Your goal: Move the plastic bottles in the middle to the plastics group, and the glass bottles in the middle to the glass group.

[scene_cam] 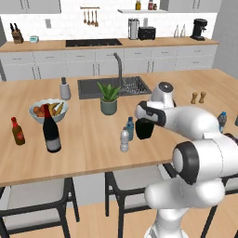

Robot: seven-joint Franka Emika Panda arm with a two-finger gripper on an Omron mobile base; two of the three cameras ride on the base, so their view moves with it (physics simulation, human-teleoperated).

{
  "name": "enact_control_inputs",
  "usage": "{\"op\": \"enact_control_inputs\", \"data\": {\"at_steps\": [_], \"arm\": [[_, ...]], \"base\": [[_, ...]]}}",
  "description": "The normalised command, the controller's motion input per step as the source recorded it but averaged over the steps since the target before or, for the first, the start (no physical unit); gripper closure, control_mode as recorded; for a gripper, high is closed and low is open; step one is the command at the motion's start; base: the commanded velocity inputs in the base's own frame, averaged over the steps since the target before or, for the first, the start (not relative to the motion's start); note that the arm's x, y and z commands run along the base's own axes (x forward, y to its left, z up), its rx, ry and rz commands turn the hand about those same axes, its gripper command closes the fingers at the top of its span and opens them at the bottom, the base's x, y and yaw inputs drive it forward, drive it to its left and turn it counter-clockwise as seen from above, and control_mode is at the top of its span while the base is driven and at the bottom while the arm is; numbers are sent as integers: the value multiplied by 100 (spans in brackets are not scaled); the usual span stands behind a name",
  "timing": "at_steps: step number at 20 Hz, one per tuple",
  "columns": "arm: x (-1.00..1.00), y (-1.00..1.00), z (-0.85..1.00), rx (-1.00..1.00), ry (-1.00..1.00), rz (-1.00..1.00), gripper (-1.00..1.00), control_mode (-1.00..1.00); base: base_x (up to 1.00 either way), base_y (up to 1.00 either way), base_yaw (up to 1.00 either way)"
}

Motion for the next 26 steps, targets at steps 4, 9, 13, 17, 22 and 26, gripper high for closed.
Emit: {"op": "enact_control_inputs", "data": {"at_steps": [4, 9, 13, 17, 22, 26], "arm": [[26, 0, 0, 0, 0, 0, -100, -100], [19, 0, -6, 0, 0, 0, -100, -100], [13, 0, -19, 0, 0, 0, -100, -100], [13, -2, -19, 0, 0, 0, -100, -100], [16, -9, -7, 0, 0, 0, -100, -100], [14, -8, -1, 0, 0, 0, -100, -100]], "base": [[0, 0, 0], [0, 0, 0], [0, 0, 0], [0, 0, 0], [0, 0, 0], [0, 0, 0]]}}
